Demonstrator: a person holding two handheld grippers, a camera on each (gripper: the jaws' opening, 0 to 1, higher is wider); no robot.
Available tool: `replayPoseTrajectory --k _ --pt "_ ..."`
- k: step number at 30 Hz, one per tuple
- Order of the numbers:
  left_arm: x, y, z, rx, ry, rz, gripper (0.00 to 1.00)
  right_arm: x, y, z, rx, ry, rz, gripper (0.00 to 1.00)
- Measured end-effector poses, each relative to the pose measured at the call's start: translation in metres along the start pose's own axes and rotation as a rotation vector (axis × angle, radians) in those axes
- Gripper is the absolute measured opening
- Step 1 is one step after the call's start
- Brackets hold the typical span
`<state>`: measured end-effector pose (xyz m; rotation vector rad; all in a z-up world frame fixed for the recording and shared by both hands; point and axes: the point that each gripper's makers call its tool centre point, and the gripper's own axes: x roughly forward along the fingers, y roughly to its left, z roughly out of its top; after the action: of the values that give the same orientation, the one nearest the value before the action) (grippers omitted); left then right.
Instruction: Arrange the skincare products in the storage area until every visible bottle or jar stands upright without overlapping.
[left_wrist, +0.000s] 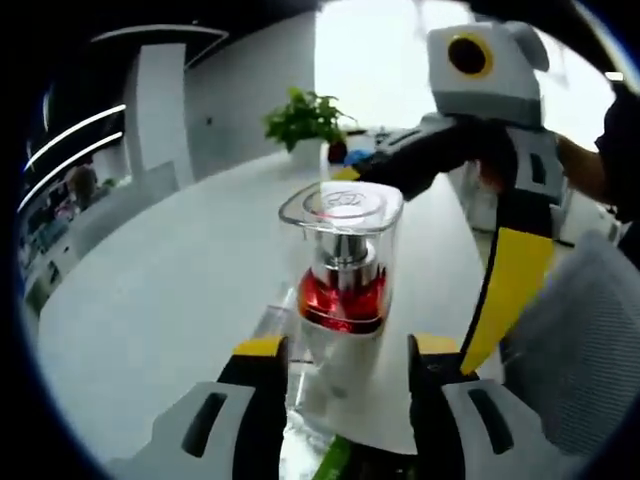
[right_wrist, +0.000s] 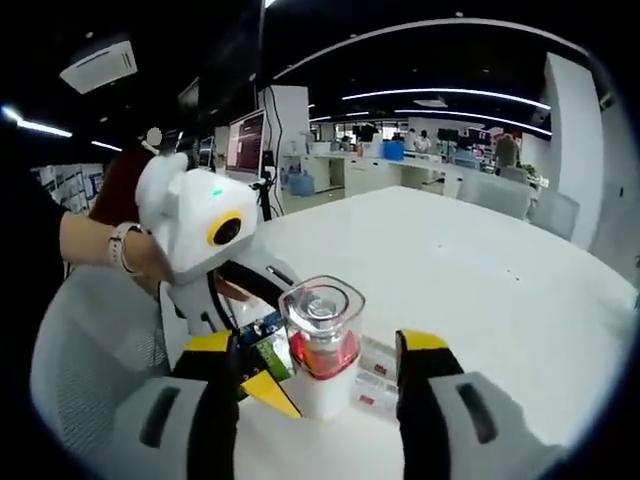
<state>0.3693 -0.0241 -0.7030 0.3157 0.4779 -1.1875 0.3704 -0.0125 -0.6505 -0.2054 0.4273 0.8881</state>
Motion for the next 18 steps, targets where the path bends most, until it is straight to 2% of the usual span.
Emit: replayPoseTrajectory --k 7,11,13,16,18 --pt "-0.012 0.000 -0.005 0.002 0.036 0.012 0.61 -0.005 0.006 -0.003 -0.014 0.033 0.006 0.84" --pt "-0.021 0.003 -0.006 -0.003 0.044 0.033 0.63 -0.008 0.010 -0.004 -0.038 0.049 0.008 0.87" --pt "-0.026 0.005 -0.008 -0.003 0.054 0.051 0.63 -0.009 0.012 -0.004 -0.039 0.051 0.009 0.92" --pt "-0.030 0.006 -0.010 -0.006 0.063 0.064 0.70 -0.011 0.013 -0.003 -0.050 0.054 0.004 0.94" --pt "-0.035 0.007 -0.010 -0.015 0.064 0.074 0.72 -0.013 0.013 -0.005 -0.048 0.068 0.001 0.99"
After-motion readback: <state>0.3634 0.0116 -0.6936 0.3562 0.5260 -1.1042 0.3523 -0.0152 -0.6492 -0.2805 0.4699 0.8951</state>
